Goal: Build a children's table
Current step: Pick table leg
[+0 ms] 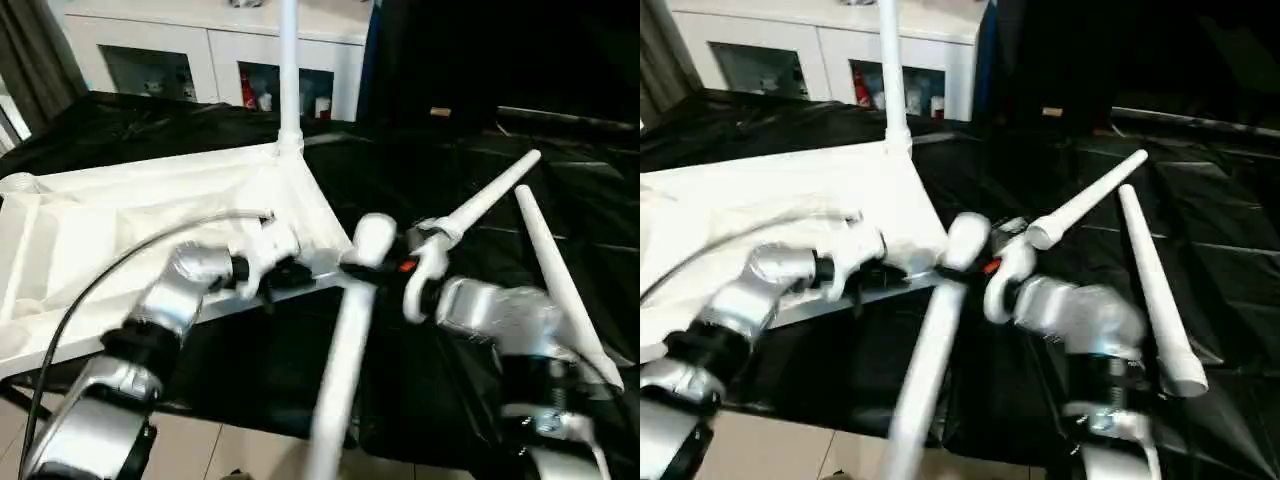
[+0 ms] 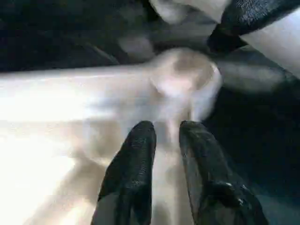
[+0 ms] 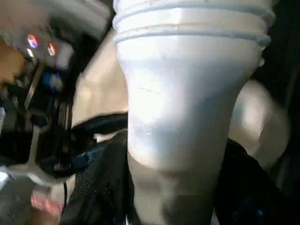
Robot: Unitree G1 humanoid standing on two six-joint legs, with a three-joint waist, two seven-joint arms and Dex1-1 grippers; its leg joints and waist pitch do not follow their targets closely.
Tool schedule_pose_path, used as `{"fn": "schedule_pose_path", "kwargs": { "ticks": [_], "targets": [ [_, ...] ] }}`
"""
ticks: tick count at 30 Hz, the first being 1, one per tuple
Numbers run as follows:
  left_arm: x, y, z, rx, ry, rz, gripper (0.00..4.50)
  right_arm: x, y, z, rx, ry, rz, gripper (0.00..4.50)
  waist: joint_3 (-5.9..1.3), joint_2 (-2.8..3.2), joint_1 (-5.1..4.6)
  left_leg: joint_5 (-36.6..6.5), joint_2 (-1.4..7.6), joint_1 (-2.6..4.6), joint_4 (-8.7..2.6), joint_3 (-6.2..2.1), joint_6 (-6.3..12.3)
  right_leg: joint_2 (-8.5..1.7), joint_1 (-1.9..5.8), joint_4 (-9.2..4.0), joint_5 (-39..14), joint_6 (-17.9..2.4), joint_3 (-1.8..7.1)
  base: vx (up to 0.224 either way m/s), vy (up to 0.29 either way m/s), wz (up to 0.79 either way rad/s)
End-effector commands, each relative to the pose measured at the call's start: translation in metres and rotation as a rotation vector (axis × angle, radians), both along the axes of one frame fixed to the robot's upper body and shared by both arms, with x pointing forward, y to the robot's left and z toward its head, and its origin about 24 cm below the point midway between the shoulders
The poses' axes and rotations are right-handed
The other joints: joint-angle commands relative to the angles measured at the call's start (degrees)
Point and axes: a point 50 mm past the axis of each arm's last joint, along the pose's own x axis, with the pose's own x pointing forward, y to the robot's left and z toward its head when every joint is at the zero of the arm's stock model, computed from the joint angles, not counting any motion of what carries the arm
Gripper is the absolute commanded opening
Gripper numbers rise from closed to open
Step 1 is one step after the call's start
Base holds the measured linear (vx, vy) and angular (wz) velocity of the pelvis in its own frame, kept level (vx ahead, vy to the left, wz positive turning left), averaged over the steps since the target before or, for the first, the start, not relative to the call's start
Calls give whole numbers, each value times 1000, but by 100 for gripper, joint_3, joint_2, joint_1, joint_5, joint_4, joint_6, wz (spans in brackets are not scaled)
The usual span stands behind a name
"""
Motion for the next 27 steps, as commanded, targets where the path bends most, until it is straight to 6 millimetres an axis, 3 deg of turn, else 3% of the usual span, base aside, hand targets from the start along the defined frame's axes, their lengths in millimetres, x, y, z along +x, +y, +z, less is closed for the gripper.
{"fn": "schedule_pose_path", "kwargs": {
  "ticks": [1,5,9,13,14,17,19,20,21,22,27],
  "targets": [
    [5,2,15,-82,-52,46,144,6,-13,21,25,-72,-53,194,-408,74,11,-970,242,64,-384,-64,-265,-408,336,-345,-943,-1034,282,0,0,0],
    [13,9,34,-195,-107,131,186,15,-32,35,56,-107,-141,190,-409,83,12,-901,228,61,-368,-55,-229,-394,339,-341,-847,-1105,273,0,0,0],
    [23,22,59,-379,-124,239,187,24,-54,51,162,-130,-283,189,-413,95,19,-941,210,78,-354,-47,-229,-396,332,-353,-1024,-1159,260,0,0,0],
    [30,32,81,-502,-177,343,187,31,-72,62,301,-151,-418,188,-418,88,22,-826,207,61,-337,-39,-197,-387,344,-316,-808,-1204,258,0,0,0],
    [29,32,86,-509,-195,330,187,34,-78,66,344,-165,-478,188,-413,109,22,-789,213,61,-337,-37,-157,-393,335,-324,-764,-1208,256,0,0,0],
    [14,17,88,-470,-196,139,187,39,-85,69,311,-204,-590,188,-424,84,26,-538,212,27,-335,-31,-79,-389,367,-283,-537,-1208,250,0,0,0],
    [10,12,89,-465,-191,91,187,40,-86,69,311,-207,-610,188,-436,91,26,-392,210,38,-315,-8,-23,-369,342,-266,-358,-1265,250,0,0,0],
    [-4,-3,84,-387,-142,-66,214,43,-80,75,362,-225,-623,188,-454,94,32,-277,228,16,-318,-21,30,-397,359,-221,-222,-1305,257,0,0,0],
    [-8,-6,81,-352,-118,-105,221,43,-77,77,371,-231,-617,188,-451,95,10,-233,218,-15,-313,-21,63,-381,359,-211,-194,-1305,254,0,0,0],
    [-12,-10,78,-325,-95,-145,221,44,-75,79,379,-243,-614,188,-428,95,8,-344,205,24,-304,10,98,-351,306,-240,-303,-1311,258,0,0,0],
    [-15,-18,64,-257,-78,-177,264,49,-67,85,370,-272,-650,188,-381,114,-5,-819,203,26,-339,-3,-98,-358,312,-342,-1157,-1060,264,0,0,0]
  ]
}}
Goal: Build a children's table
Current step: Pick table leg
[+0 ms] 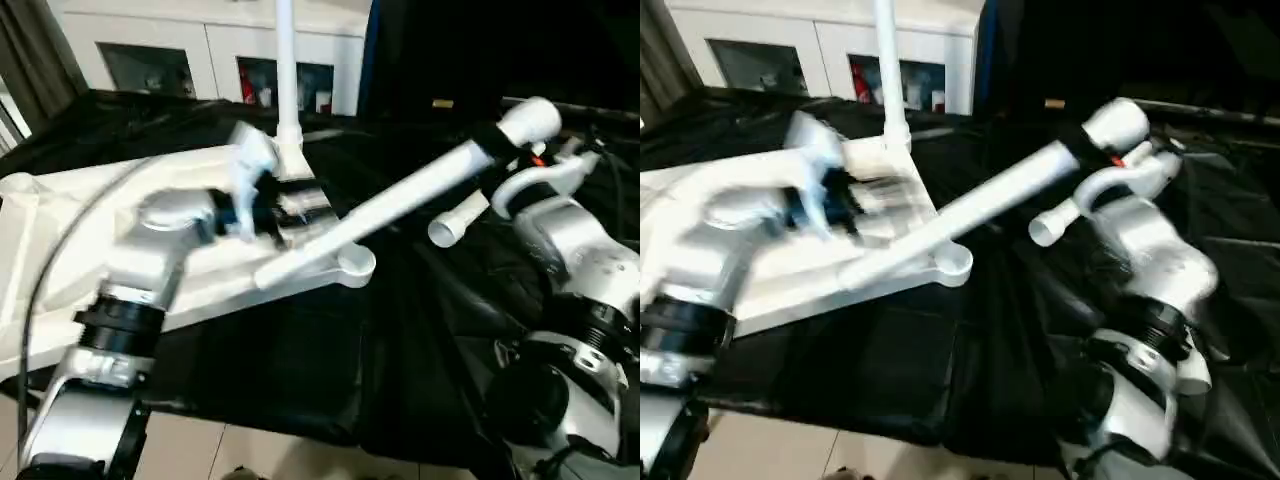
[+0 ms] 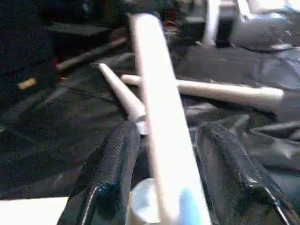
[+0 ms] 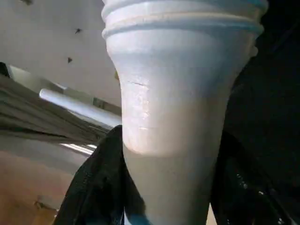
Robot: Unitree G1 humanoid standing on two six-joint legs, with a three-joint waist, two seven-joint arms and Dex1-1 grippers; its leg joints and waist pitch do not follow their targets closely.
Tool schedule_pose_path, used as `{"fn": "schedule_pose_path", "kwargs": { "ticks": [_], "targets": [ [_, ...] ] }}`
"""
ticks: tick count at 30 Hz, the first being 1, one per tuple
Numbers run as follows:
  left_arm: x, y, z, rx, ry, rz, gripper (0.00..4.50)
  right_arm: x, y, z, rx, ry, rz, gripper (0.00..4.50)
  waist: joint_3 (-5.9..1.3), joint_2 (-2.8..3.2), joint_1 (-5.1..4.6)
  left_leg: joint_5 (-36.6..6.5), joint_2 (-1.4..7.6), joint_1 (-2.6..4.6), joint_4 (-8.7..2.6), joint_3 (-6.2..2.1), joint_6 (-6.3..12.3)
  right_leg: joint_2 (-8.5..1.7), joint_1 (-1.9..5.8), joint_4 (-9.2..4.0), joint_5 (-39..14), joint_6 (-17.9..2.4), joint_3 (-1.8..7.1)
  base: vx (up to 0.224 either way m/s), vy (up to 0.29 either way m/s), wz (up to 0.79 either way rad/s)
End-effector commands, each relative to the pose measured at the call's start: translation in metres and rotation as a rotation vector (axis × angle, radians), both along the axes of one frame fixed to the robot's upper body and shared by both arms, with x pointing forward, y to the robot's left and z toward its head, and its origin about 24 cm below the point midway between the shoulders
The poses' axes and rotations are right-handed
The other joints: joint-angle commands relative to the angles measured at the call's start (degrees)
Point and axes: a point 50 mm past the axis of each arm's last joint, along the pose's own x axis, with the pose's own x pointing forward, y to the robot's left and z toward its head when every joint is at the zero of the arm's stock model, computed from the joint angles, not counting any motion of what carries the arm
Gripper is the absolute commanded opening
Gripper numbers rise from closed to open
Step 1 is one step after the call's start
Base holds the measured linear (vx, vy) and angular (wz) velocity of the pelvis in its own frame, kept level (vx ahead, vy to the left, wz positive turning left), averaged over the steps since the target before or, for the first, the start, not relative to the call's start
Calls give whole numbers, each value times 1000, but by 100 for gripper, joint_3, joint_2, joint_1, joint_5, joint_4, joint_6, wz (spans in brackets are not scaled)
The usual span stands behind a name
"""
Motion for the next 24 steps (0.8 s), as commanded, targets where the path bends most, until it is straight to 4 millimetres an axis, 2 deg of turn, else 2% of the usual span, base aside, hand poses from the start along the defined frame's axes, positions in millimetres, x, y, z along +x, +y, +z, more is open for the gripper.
{"fn": "schedule_pose_path", "kwargs": {
  "ticks": [1,3,4,5,8,10,11,14,17,18,19,20,24],
  "targets": [
    [-1,0,-5,40,-5,0,264,3,1,11,11,-31,-32,188,-423,38,-3,-913,191,76,-367,-17,-139,-358,362,-412,-1314,-968,265,0,0,0],
    [4,2,-12,96,-26,50,275,4,4,12,13,-35,-23,188,-424,40,-15,-952,192,77,-378,-25,-175,-342,358,-415,-1397,-869,262,0,0,0],
    [5,3,-14,107,-24,60,297,4,5,12,10,-37,-22,188,-425,38,-22,-933,182,63,-378,-29,-175,-340,368,-419,-1377,-814,263,0,0,0],
    [5,3,-15,113,-16,63,302,4,6,12,10,-40,-23,188,-448,45,-19,-832,190,67,-374,-35,-174,-341,371,-393,-1217,-818,264,0,0,0],
    [1,3,-18,121,28,41,318,4,7,13,27,-46,-28,188,-474,55,-13,-580,185,54,-351,-27,-108,-330,379,-323,-656,-1006,265,0,0,0],
    [2,3,-21,139,23,56,330,4,9,13,33,-49,-21,188,-479,76,-8,-537,183,55,-344,-29,-74,-326,383,-307,-499,-1079,260,0,0,0],
    [3,3,-23,148,19,68,349,4,9,14,35,-50,-18,188,-476,58,-11,-534,176,45,-340,-21,-49,-324,393,-315,-454,-1100,261,0,0,0],
    [8,5,-25,136,20,116,364,3,11,14,30,-50,-15,187,-461,46,-14,-620,171,48,-344,-16,-55,-326,394,-344,-635,-1069,263,0,0,0],
    [8,5,-24,122,26,114,365,3,12,13,24,-49,-11,187,-463,50,-3,-705,182,55,-351,-24,-99,-343,392,-353,-866,-1024,264,0,0,0],
    [7,6,-23,119,32,112,348,3,12,13,23,-48,-10,187,-457,31,-8,-718,182,54,-354,-21,-100,-339,387,-358,-886,-1019,265,0,0,0],
    [7,6,-23,119,35,112,338,3,13,13,22,-47,-9,187,-457,44,-5,-724,185,58,-355,-25,-106,-343,384,-354,-909,-1018,264,0,0,0],
    [7,7,-23,119,35,119,331,3,13,12,22,-46,-8,187,-456,23,-11,-721,182,51,-355,-23,-100,-339,387,-358,-914,-1008,264,0,0,0],
    [8,9,-24,116,38,135,298,4,12,12,21,-39,-14,187,-466,17,-8,-611,183,49,-347,-20,-52,-339,386,-339,-761,-1030,266,0,0,0]
  ]
}}
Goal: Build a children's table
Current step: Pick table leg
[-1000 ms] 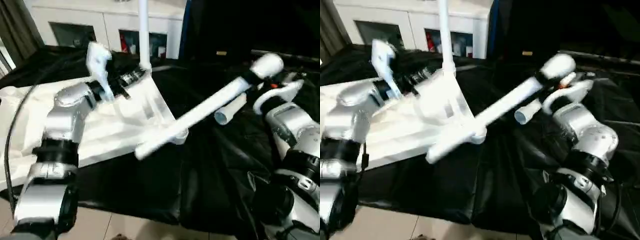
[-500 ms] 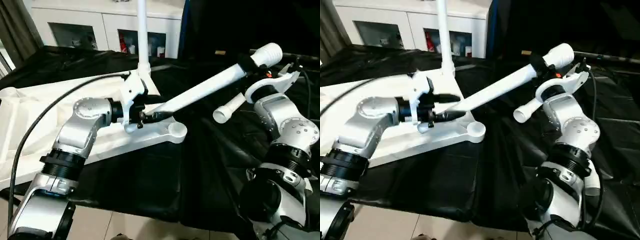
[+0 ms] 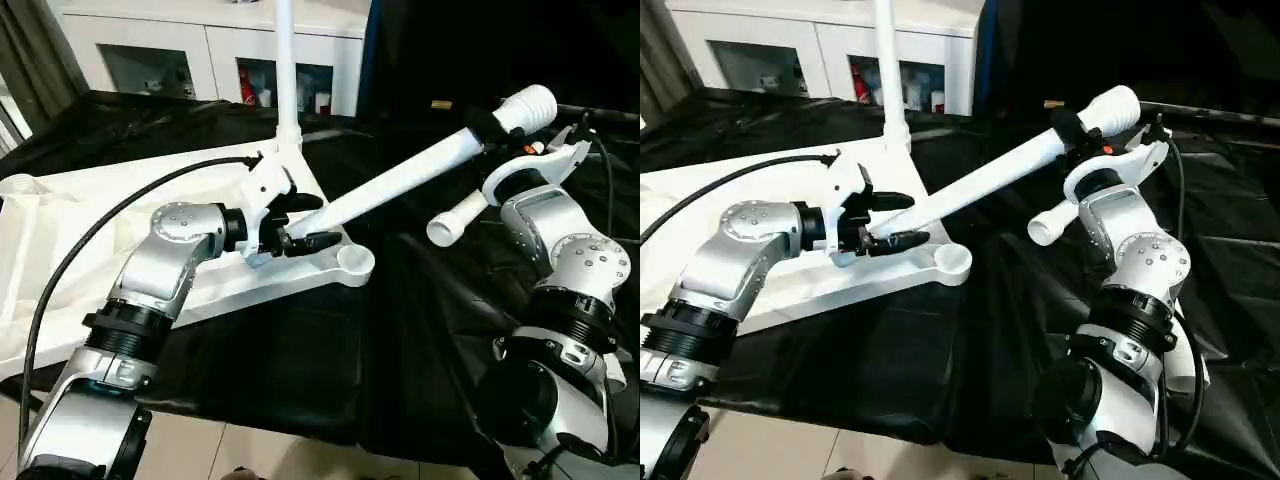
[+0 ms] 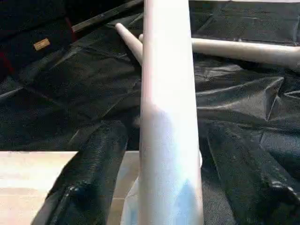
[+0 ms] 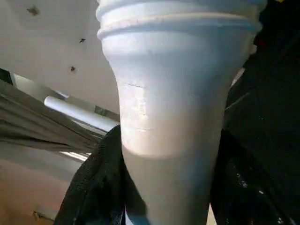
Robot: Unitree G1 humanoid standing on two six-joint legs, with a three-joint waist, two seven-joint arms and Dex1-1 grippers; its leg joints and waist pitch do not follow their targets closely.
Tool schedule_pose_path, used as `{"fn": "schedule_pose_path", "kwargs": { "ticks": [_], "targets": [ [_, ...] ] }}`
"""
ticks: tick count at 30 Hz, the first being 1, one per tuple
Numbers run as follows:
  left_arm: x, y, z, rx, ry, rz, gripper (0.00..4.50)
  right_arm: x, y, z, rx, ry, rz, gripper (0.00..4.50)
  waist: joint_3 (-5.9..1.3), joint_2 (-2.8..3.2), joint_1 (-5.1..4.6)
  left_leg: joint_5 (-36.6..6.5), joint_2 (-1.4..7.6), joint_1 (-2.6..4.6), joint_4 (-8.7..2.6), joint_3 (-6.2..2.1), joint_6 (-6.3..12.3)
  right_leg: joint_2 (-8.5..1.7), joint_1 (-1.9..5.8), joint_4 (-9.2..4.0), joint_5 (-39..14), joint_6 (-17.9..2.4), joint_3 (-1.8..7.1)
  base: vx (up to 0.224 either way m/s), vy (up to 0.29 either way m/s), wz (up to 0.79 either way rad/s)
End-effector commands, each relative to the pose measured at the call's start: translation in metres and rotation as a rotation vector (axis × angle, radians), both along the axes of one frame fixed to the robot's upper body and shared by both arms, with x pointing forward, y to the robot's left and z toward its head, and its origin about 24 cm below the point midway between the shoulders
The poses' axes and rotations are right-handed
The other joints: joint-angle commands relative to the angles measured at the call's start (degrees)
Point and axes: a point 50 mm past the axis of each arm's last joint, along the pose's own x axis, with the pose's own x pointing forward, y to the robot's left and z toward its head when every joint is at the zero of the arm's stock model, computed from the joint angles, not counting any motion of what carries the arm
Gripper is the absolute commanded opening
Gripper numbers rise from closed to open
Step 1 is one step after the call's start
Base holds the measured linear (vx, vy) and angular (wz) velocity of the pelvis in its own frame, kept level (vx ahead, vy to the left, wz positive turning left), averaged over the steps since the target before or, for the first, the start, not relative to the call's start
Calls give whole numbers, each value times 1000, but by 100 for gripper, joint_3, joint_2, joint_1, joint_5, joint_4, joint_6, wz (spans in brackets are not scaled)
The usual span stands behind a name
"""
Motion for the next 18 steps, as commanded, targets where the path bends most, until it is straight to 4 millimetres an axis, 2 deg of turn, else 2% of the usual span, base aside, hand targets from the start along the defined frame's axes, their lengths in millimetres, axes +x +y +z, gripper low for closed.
{"fn": "schedule_pose_path", "kwargs": {
  "ticks": [1,10,16,17,18],
  "targets": [
    [0,2,-2,0,13,15,285,0,0,5,25,-20,-3,187,-467,19,3,-608,182,56,-349,-18,-45,-341,383,-336,-757,-1041,264,0,0,0],
    [3,7,-9,56,18,56,202,2,2,8,30,-26,3,186,-462,-8,-3,-608,173,48,-345,-10,-34,-341,385,-357,-930,-954,267,0,0,0],
    [6,11,-9,68,12,86,166,3,4,9,23,-28,8,186,-475,-4,5,-502,181,49,-339,-13,2,-346,387,-326,-719,-1003,268,0,0,0],
    [6,11,-8,66,12,82,160,3,4,9,17,-27,8,221,-472,-6,3,-496,174,45,-337,-9,13,-340,387,-326,-703,-1012,268,0,0,0],
    [6,11,-6,60,12,74,160,4,3,9,7,-25,1,221,-472,-7,4,-504,172,43,-336,-8,15,-343,390,-330,-720,-1013,269,0,0,0]
  ]
}}
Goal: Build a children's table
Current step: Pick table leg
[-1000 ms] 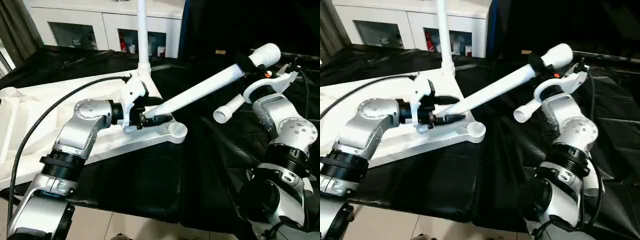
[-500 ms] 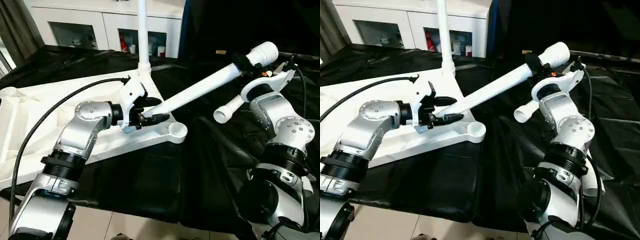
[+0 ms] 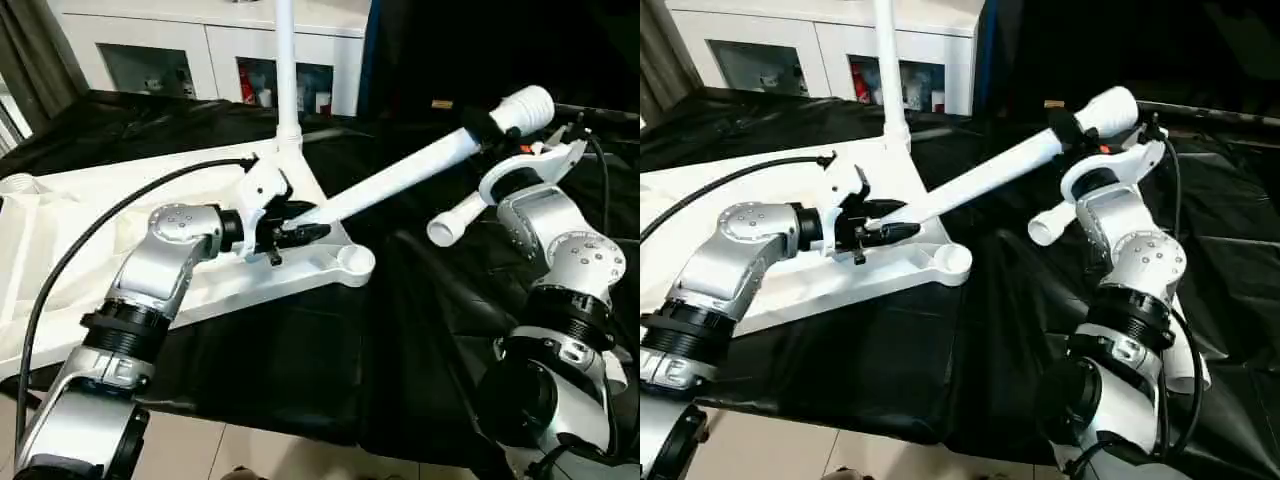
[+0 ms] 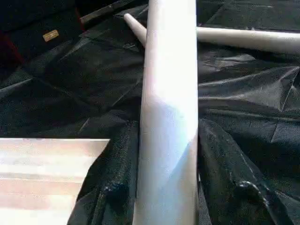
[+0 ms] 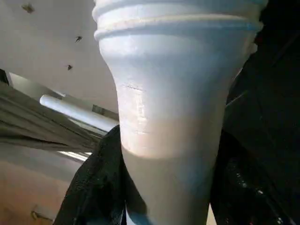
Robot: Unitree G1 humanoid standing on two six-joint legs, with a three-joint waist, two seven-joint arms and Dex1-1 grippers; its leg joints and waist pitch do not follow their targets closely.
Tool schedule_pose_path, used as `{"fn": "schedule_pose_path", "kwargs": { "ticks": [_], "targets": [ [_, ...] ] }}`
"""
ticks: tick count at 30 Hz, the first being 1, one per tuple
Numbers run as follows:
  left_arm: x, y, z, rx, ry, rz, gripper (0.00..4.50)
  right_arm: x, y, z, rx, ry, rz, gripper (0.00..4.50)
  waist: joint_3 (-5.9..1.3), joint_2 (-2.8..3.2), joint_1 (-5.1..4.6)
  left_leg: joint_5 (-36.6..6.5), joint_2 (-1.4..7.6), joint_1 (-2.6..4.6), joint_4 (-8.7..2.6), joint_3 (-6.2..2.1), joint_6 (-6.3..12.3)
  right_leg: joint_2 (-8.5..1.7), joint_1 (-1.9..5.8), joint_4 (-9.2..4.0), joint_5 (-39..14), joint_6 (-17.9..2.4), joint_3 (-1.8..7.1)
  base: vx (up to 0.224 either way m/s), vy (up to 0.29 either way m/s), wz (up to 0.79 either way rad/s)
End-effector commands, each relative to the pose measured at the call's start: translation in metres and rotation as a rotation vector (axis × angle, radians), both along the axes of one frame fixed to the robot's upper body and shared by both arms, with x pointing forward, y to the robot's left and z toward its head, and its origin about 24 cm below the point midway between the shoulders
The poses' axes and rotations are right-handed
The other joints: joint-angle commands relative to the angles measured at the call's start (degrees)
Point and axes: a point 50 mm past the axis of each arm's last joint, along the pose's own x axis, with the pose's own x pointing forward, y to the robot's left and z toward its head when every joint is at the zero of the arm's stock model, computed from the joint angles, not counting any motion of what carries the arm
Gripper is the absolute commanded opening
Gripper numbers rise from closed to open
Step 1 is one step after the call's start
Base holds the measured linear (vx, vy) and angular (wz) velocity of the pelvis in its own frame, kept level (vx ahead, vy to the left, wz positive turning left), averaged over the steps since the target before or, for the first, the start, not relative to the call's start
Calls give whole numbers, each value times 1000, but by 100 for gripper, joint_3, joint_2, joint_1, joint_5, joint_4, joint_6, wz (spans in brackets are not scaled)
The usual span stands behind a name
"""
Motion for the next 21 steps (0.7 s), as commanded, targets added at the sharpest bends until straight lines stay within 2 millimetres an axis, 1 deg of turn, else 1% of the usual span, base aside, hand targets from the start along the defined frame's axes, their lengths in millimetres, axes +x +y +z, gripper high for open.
{"fn": "schedule_pose_path", "kwargs": {
  "ticks": [1,4,5,6,8,9,10,11,12,13,14,15,16,17,18,19,20,21],
  "targets": [
    [3,6,0,20,14,32,158,1,0,9,7,-40,0,256,-472,-4,4,-513,177,49,-340,-10,11,-351,388,-330,-765,-1020,266,0,0,0],
    [4,7,5,17,2,26,158,0,0,8,-7,-50,14,264,-467,-7,-6,-572,172,47,-342,-12,7,-344,393,-341,-860,-992,264,0,0,0],
    [4,7,6,16,-1,25,157,-1,0,8,-23,-48,18,288,-467,-8,-4,-559,177,50,-341,-12,2,-344,390,-340,-850,-991,266,0,0,0],
    [5,8,8,14,-7,26,157,-1,0,7,-33,-44,25,297,-469,2,-2,-556,178,52,-340,-12,2,-344,390,-337,-838,-996,267,0,0,0],
    [6,9,10,11,-11,29,157,-2,0,4,-39,-32,33,297,-470,-5,-1,-518,178,46,-339,-13,5,-342,392,-328,-770,-1012,267,0,0,0],
    [6,9,11,11,-12,29,156,-2,0,4,-40,-30,34,314,-472,-3,1,-512,175,47,-337,-12,6,-340,394,-329,-762,-1015,267,0,0,0],
    [7,12,14,12,-16,31,156,-5,-1,-2,-95,-15,62,328,-468,6,-3,-516,171,45,-337,-13,6,-337,393,-332,-752,-1023,266,0,0,0],
    [9,15,16,17,-22,40,156,-10,-2,-7,-208,-11,95,337,-467,-2,21,-466,160,38,-332,-13,21,-322,423,-339,-693,-996,255,0,0,0],
    [9,16,17,19,-24,43,156,-12,-2,-9,-245,-9,107,340,-479,-4,27,-400,174,37,-327,-19,32,-332,425,-320,-545,-981,269,0,0,0],
    [10,18,18,23,-24,48,156,-15,-3,-13,-349,-4,124,346,-482,-17,18,-389,169,30,-325,-20,34,-335,425,-314,-541,-983,265,0,0,0],
    [11,20,19,27,-24,52,156,-18,-5,-19,-574,-17,137,358,-468,-17,67,-408,175,41,-317,-21,8,-327,427,-343,-626,-892,250,0,0,0],
    [11,22,20,30,-24,55,156,-21,-5,-24,-729,-28,159,372,-462,-23,45,-427,171,27,-317,-18,-15,-331,428,-333,-642,-883,261,0,0,0],
    [11,22,20,30,-24,55,156,-21,-5,-24,-729,-28,159,372,-462,-20,65,-451,180,28,-325,-26,-48,-346,436,-342,-702,-860,262,0,0,0],
    [12,23,21,30,-24,65,156,-24,-5,-28,-847,-45,180,382,-460,-41,52,-567,173,17,-314,-24,-45,-364,426,-358,-914,-876,262,0,0,0],
    [13,24,22,31,-24,66,156,-25,-9,-34,-1040,-63,171,382,-453,-47,44,-602,169,23,-314,-20,-44,-365,432,-369,-986,-877,267,0,0,0],
    [13,25,23,30,-22,67,156,-26,-12,-38,-1248,-106,161,390,-439,-29,70,-712,214,12,-316,-49,-122,-399,408,-389,-1215,-849,243,0,0,0],
    [13,26,23,29,-19,66,156,-27,-13,-39,-1381,-148,155,402,-433,-50,53,-782,183,29,-303,-21,-132,-394,398,-409,-1323,-811,265,0,0,0],
    [13,26,23,30,-17,62,156,-26,-11,-36,-1487,-221,139,422,-431,-44,36,-787,164,19,-296,-17,-108,-376,412,-409,-1355,-799,275,0,0,0]
  ]
}}
